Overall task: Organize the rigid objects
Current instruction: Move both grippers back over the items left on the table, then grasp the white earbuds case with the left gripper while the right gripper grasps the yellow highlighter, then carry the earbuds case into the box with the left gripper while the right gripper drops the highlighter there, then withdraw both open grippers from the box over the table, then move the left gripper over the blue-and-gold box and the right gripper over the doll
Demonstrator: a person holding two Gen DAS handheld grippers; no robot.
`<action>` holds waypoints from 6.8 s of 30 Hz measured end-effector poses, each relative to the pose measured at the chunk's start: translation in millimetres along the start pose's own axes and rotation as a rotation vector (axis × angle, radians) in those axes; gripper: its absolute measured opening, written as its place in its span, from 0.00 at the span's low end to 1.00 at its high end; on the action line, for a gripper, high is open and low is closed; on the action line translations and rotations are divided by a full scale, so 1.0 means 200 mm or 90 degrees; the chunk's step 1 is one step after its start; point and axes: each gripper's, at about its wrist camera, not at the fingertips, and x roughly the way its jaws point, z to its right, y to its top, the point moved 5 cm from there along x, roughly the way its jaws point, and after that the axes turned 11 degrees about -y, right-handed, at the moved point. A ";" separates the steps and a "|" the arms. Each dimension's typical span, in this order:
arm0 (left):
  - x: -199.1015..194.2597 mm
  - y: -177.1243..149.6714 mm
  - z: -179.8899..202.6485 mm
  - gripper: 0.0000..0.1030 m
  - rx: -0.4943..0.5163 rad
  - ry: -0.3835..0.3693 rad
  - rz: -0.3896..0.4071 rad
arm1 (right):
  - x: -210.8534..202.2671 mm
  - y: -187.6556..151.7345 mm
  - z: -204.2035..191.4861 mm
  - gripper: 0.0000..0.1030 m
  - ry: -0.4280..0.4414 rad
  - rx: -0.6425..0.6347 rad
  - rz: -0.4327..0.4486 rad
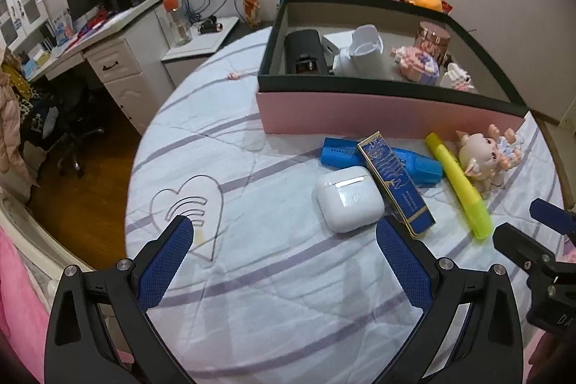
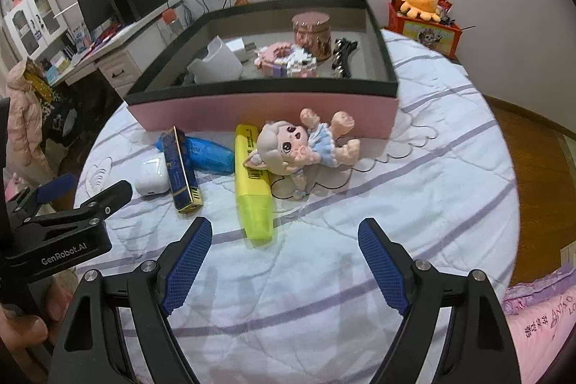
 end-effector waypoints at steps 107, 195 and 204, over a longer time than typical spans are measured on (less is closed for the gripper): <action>0.31 0.88 0.11 0.94 0.022 -0.038 0.072 | 0.23 0.80 0.02 0.61 0.036 0.041 0.099; 0.31 0.03 0.20 1.00 -0.046 -0.037 -0.008 | 0.16 0.17 0.09 0.76 -0.014 0.005 0.012; 0.28 0.01 0.17 0.95 -0.022 -0.055 0.003 | 0.19 0.18 0.04 0.76 0.011 -0.016 0.010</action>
